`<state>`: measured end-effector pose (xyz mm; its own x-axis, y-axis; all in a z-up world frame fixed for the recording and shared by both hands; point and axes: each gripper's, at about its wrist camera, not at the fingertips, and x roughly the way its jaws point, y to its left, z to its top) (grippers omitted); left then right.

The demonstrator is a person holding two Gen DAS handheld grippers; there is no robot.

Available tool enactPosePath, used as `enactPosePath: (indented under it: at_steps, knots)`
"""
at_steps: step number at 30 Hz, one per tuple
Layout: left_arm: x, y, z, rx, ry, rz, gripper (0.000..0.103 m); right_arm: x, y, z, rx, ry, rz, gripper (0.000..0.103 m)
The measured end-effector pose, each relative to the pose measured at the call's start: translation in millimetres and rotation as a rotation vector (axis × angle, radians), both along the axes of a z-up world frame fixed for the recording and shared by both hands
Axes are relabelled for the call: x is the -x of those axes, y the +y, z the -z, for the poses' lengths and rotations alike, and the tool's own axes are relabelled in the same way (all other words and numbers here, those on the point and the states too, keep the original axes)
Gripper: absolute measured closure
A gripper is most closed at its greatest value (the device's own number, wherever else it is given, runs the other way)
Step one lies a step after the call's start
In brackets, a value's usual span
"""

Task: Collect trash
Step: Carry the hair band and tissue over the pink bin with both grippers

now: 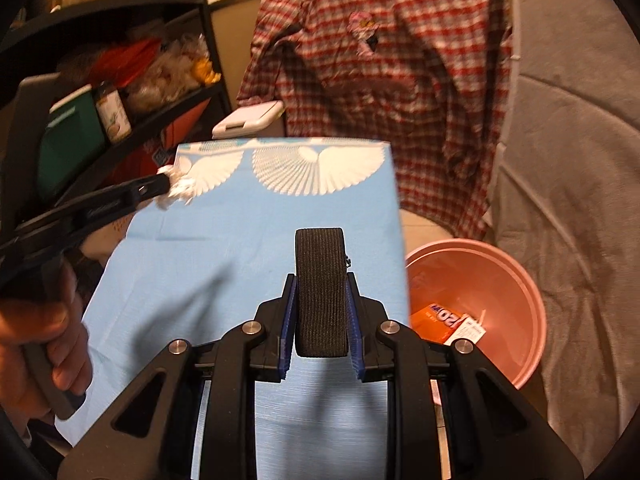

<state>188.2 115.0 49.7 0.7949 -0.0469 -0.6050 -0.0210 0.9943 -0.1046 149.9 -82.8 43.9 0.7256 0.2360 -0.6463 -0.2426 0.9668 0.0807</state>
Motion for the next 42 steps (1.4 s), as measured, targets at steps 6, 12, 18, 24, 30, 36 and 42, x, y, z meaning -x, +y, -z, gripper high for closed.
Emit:
enactPosePath:
  at_steps: [6, 12, 18, 24, 30, 36, 42]
  knots:
    - [18, -22, -23, 0.001, -0.016, 0.046, 0.09, 4, -22, -36, 0.03, -0.039, 0.036, 0.08]
    - [29, -45, -32, 0.03, -0.017, 0.058, 0.09, 2, -57, -66, 0.05, -0.063, 0.081, 0.08]
    - [40, -74, -43, 0.017, -0.032, 0.086, 0.09, -4, -87, -75, 0.077, -0.093, 0.128, 0.08]
    - [41, -101, -47, 0.001, -0.043, 0.129, 0.09, -11, -110, -61, 0.044, -0.074, 0.179, 0.08]
    - [34, -125, -39, -0.009, -0.024, 0.159, 0.09, -15, -135, -45, 0.03, -0.03, 0.215, 0.08]
    - [25, -147, -28, -0.008, -0.002, 0.183, 0.09, -18, -149, -36, 0.015, -0.007, 0.229, 0.08]
    - [14, -166, -18, -0.005, 0.015, 0.209, 0.09, -23, -155, -30, 0.014, 0.005, 0.236, 0.08]
